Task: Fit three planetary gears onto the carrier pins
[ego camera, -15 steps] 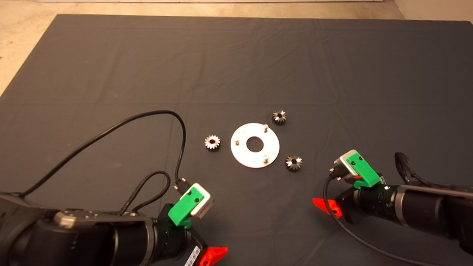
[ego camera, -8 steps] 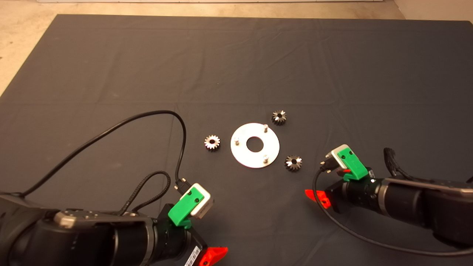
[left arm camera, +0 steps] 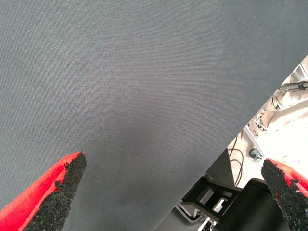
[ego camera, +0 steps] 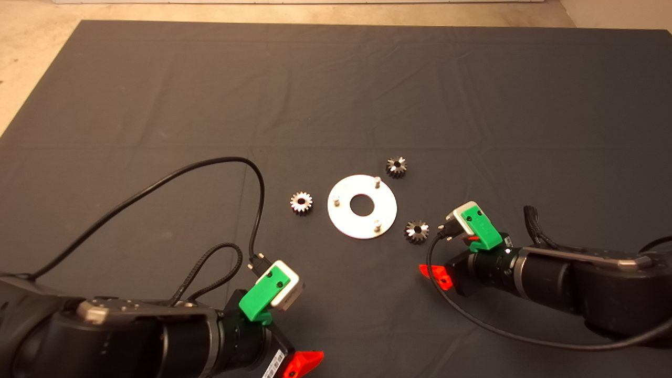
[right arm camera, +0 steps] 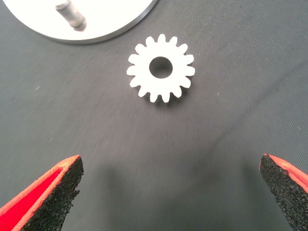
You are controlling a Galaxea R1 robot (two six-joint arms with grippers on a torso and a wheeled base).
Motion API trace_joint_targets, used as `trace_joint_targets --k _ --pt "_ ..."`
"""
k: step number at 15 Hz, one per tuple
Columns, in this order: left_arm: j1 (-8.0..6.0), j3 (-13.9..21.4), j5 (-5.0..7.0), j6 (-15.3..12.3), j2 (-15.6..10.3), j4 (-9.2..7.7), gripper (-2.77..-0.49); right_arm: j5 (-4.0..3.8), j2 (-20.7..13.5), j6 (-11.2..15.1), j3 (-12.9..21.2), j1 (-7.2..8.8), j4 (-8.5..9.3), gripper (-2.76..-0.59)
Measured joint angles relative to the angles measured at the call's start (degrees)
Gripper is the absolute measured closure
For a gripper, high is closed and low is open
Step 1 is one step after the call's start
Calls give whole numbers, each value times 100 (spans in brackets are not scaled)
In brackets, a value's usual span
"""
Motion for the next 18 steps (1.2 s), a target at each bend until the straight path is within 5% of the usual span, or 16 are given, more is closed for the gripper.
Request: trace_joint_targets --k 10,14,18 --pt "-2 0 1 -116 56 0 -264 2 276 0 -346 16 -2 -275" --pt "-2 0 3 -116 74 0 -264 7 376 23 -509 207 -7 -275" --pt "-2 0 1 -123 77 0 -264 173 380 23 -673 222 -30 -269"
